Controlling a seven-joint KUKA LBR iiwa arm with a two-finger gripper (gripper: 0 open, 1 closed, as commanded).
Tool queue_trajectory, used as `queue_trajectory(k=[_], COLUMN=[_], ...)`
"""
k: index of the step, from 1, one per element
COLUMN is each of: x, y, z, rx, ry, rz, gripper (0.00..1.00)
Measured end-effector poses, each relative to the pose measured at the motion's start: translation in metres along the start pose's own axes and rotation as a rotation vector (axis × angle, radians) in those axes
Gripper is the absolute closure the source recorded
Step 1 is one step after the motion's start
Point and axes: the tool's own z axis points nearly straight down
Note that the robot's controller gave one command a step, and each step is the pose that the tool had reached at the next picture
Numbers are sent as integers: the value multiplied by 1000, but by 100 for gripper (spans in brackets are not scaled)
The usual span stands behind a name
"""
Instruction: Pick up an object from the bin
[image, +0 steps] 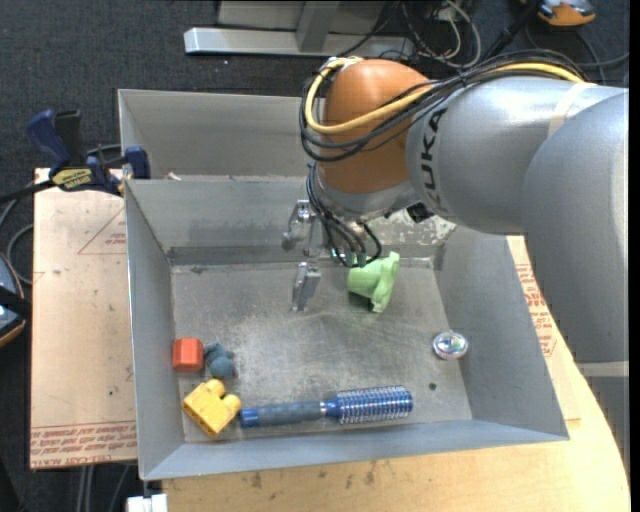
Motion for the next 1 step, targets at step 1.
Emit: queue_trajectory(k=[1], x=[114], y=[-41], z=[-3], rx=[2], ry=[-1], rz=[-53], gripper=[0])
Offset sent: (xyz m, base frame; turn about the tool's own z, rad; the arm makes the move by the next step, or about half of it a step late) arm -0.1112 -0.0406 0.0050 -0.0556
